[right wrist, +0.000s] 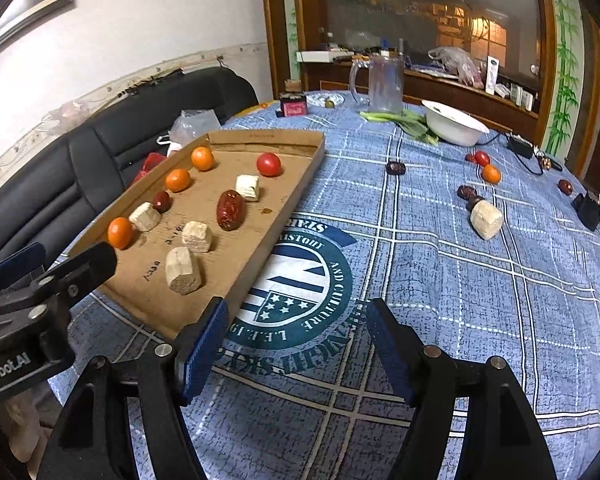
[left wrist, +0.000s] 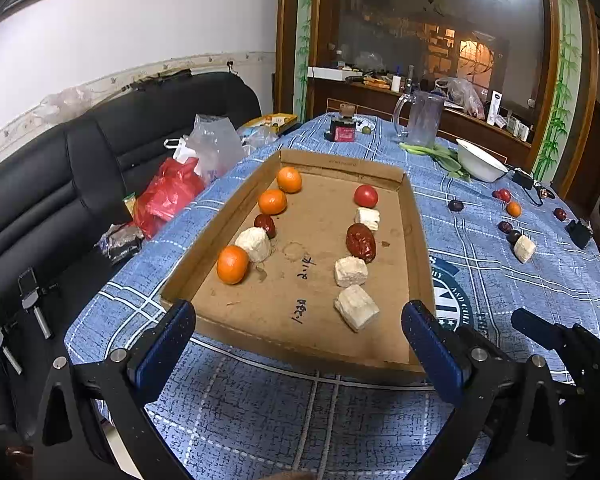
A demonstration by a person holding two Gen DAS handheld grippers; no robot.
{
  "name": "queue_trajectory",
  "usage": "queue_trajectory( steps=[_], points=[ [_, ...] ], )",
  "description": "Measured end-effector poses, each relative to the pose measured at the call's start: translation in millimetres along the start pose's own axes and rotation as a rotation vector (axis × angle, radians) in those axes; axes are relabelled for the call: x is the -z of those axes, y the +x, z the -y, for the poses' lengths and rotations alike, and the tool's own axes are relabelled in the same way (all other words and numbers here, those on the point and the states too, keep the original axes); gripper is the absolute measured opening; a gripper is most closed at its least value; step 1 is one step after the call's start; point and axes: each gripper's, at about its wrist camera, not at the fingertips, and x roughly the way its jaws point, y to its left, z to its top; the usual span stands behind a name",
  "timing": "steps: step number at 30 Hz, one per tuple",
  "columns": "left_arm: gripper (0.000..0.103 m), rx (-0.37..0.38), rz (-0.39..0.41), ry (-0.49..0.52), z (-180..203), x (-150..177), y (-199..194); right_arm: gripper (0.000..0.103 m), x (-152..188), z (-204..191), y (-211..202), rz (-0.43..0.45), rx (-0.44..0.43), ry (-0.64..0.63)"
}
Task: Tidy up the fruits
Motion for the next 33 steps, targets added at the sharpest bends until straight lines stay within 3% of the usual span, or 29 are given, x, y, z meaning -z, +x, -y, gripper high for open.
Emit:
queue_trajectory(
  steps=[17, 33],
  points=[
    [0.103, 0.001, -0.048, -0.009, -5, 2, 14, 0.079, -8, -10, 11, -0.02, 0.019, -0.032],
    [0.103, -0.002, -0.025, -0.01, -1, 4, 1, 0.079, -4, -8, -1, 0.008, 0.026, -0.034]
  ],
)
